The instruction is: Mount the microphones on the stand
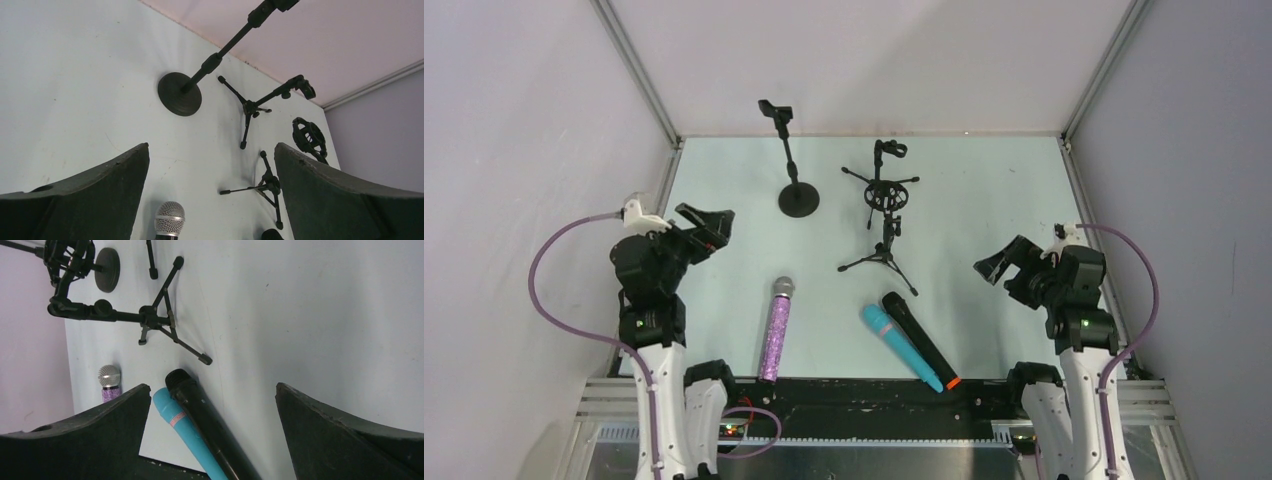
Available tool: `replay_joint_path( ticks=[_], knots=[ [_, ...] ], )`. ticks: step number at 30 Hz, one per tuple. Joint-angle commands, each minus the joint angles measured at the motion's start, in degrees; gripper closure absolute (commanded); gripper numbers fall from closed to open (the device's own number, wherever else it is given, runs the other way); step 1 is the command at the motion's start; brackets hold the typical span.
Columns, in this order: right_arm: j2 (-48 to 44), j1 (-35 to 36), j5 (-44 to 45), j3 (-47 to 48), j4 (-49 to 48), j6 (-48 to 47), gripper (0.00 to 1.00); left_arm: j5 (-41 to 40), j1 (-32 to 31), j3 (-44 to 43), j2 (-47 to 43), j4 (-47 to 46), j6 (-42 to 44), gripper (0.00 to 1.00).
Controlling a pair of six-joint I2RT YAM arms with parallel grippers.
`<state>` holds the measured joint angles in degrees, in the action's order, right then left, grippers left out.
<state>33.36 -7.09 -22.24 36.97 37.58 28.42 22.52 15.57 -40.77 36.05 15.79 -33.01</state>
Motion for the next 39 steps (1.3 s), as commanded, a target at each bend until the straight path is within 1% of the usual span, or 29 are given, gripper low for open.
replay_joint_path(
  ticks=[1,5,9,15,21,28,33,37,39],
  knots=[
    [4.2,0.1,-4.6,-0.2,-1.4,-0.6,0.0,-1.1,0.7,-0.5,0.2,0.4,0.9,0.02],
    [9.2,0.3,-9.4,-0.2,-5.5,1.0,0.0,0.7,0.6,1.4,0.9,0.4,3.5,0.02],
    [12.9,1.4,-10.8,-0.2,-10.1,2.9,0.0,1.1,0.7,2.5,2.3,0.4,5.6,0.02],
    [18.4,6.1,-8.0,2.0,-11.4,2.6,0.0,0.6,0.7,3.2,6.8,0.3,2.0,0.02],
    [24.2,11.4,-6.1,5.1,-10.1,-0.3,0.0,2.7,0.7,2.5,12.4,0.4,2.8,0.02],
    [28.8,20.4,-2.4,6.5,-11.8,0.4,0.0,6.4,0.7,2.1,13.6,0.4,4.9,0.02],
    [34.8,24.7,-0.7,13.9,-6.2,-3.1,0.0,8.1,0.0,3.1,13.7,0.4,5.2,0.02],
    [36.8,28.4,3.9,17.4,-2.1,-6.1,0.0,7.9,-2.8,2.8,16.3,0.3,6.0,0.02],
    [36.7,29.8,7.2,17.6,-0.5,-7.2,0.0,7.5,-4.2,2.5,17.8,0.3,6.3,0.02]
  ],
)
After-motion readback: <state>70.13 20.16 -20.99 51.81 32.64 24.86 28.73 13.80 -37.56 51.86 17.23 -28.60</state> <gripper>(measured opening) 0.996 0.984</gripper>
